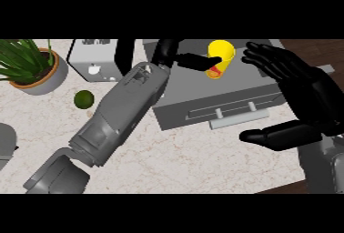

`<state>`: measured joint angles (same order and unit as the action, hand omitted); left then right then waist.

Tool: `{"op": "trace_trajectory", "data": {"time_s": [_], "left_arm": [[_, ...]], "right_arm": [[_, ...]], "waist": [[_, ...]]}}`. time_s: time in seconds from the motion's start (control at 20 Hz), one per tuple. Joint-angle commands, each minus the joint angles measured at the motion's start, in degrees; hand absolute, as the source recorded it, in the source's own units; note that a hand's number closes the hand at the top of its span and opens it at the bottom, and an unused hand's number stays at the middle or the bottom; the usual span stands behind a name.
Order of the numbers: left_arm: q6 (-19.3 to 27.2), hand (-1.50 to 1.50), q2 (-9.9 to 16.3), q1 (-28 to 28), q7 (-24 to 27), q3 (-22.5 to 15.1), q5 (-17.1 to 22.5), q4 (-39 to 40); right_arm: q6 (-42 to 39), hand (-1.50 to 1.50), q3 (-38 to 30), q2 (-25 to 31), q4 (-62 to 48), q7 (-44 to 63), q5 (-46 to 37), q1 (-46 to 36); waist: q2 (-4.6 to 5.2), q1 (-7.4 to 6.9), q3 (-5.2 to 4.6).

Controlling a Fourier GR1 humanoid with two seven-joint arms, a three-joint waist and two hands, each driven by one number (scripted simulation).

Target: Pick up the cup, place it into the drawer and close the drawer

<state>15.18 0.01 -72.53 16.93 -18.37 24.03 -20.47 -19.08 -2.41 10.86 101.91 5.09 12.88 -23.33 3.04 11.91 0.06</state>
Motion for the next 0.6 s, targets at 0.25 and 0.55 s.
{"op": "trace_trajectory", "data": {"time_s": [0.25,0.55], "left_arm": [[0.08,-1.50,0.00,-0.11,9.32,3.47,9.83,-4.06],[1.99,-1.50,-0.01,0.06,11.80,2.72,12.26,-2.19]], "right_arm": [[-13.65,1.50,8.74,4.15,0.12,5.56,6.14,0.72],[-17.58,-1.50,12.97,11.22,0.98,8.90,-4.21,3.30]], "waist": [[-1.05,-2.18,-0.12],[-1.71,-5.43,-0.06]]}}
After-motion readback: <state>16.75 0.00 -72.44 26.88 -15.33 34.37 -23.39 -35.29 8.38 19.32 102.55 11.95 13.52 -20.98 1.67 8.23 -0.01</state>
